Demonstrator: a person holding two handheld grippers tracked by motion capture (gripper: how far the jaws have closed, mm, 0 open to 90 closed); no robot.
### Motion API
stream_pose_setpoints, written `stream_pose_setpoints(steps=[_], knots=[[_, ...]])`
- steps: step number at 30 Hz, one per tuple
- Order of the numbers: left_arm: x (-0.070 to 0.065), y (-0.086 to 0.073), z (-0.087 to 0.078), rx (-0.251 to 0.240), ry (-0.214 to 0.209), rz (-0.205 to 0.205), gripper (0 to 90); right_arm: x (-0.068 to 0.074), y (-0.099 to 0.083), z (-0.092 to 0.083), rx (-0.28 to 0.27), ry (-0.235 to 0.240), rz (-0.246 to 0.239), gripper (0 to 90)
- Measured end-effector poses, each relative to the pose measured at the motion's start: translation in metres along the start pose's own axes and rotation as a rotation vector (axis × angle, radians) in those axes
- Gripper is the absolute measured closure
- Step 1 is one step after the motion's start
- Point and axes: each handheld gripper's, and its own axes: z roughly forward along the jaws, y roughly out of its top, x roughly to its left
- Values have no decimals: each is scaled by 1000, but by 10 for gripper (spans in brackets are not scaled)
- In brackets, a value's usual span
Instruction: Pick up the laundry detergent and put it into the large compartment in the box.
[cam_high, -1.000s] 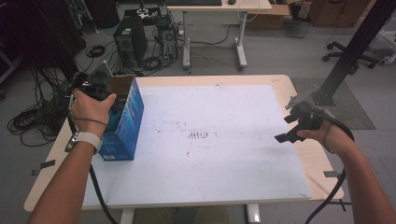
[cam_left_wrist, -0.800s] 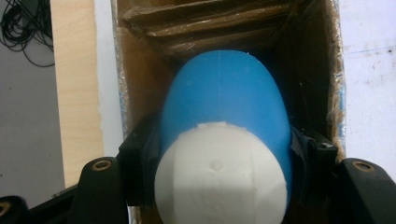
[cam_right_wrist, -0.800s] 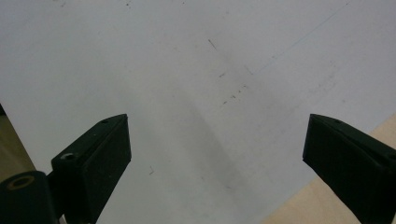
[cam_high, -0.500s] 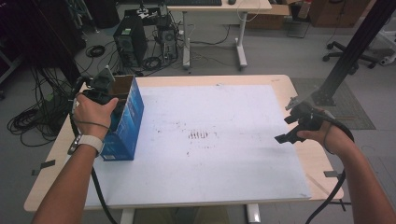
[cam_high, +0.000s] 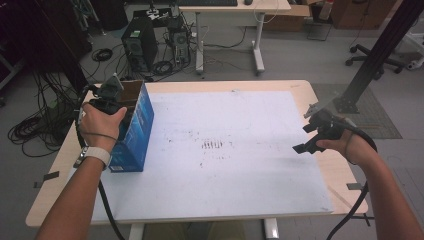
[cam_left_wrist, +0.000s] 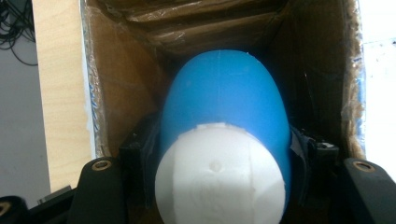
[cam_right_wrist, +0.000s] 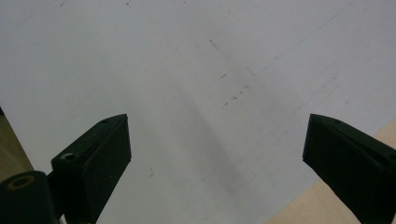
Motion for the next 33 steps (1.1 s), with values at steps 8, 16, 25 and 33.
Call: stream_pose_setpoints(steps=[8, 16, 25, 33], knots=[[1, 0, 0, -6, -11, -2, 374, 0, 0, 0, 1, 1, 0, 78], [3, 2, 2, -5, -22, -4, 372, 0, 0, 2, 5, 3, -2, 78], [5, 3, 4, -4, -40, -6, 338, -1, -1, 4, 9, 5, 3, 78], [9, 3, 4, -3, -49, -6, 276, -1, -1, 4, 11, 5, 1, 78]])
